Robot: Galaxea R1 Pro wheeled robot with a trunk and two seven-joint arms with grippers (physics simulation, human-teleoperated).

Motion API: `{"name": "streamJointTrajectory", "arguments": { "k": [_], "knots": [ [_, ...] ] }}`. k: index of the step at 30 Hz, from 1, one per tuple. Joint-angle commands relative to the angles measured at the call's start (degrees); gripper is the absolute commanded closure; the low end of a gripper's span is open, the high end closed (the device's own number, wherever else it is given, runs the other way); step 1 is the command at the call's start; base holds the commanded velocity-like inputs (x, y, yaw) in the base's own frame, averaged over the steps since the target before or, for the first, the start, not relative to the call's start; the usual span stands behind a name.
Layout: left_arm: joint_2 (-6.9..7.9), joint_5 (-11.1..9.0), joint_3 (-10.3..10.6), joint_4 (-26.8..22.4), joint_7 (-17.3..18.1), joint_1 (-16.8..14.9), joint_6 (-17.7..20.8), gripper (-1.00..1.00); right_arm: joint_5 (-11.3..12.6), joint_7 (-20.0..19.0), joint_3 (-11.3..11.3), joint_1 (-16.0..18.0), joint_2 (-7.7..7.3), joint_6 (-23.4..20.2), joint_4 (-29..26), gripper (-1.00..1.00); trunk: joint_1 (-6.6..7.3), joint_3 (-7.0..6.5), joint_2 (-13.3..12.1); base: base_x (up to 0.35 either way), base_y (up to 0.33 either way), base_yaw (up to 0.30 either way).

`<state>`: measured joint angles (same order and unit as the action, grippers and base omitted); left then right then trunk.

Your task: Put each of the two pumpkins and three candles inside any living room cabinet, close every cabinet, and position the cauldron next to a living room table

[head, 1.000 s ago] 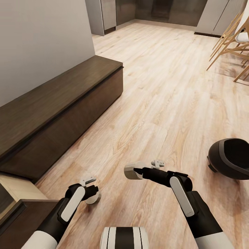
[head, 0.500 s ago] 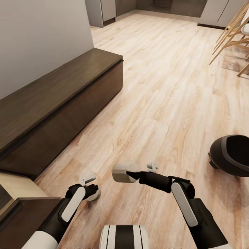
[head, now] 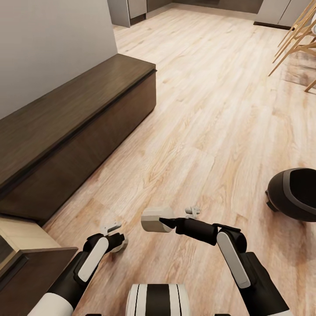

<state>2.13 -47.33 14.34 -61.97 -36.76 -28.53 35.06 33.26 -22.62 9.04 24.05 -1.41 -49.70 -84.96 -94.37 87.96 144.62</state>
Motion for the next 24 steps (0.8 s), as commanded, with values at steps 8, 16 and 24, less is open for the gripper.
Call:
{"name": "streamJointTrajectory", "arguments": {
  "k": [8,16,24],
  "knots": [
    [0.07,-0.58,0.17,-0.08,-0.59,-0.03,-0.08,-1.00,-0.29,-0.23,0.02,0.03,0.01,-0.22,-0.03,1.00,0.01,0.03,0.01,0.051,0.012,0.000],
    [0.07,-0.58,0.20,-0.08,-0.59,-0.03,-0.08,-1.00,-0.30,-0.23,0.02,0.03,0.01,-0.20,-0.03,1.00,0.01,0.03,0.01,0.044,0.000,0.000],
    [0.07,-0.66,0.25,-0.06,-0.59,-0.03,-0.24,-1.00,-0.30,-0.23,0.02,0.03,0.01,-0.21,-0.03,1.00,-0.12,1.14,0.08,0.001,0.000,0.000]
  ]
}}
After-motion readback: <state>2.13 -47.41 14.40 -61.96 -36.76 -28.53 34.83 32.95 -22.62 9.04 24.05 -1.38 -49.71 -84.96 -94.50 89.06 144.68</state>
